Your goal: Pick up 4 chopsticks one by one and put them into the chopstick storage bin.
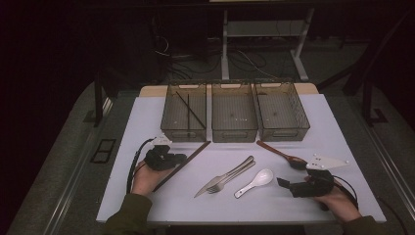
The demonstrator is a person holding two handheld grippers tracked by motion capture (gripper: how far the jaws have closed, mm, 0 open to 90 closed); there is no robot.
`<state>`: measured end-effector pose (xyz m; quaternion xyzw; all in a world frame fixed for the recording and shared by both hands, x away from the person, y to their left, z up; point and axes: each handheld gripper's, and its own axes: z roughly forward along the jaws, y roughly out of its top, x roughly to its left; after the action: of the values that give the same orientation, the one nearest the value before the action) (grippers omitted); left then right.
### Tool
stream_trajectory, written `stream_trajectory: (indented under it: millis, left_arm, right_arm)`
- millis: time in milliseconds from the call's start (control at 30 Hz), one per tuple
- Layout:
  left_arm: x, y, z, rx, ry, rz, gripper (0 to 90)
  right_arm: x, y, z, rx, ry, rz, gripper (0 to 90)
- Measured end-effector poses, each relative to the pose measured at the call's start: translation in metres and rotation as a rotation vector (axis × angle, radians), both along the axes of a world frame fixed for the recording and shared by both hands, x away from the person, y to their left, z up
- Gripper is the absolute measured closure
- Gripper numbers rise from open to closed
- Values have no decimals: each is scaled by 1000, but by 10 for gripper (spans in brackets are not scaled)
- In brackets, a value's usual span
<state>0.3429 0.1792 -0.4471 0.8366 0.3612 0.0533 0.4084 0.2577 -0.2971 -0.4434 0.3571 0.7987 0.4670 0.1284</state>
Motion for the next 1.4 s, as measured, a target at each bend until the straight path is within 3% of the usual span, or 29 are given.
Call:
stream_trajectory:
  millis: [800, 1033, 1400]
  left_arm:
    - [-4, 0, -2, 22, -13, 10, 808]
    - [-8, -1, -3, 53, -16, 3, 803]
    - [-14, -8, -2, 123, -65, 15, 812]
  right_arm:
    - [0, 0, 0, 0, -3, 2, 160]
    - [-1, -1, 0, 2, 0, 0, 160]
    - [0, 0, 0, 0, -3, 4, 160]
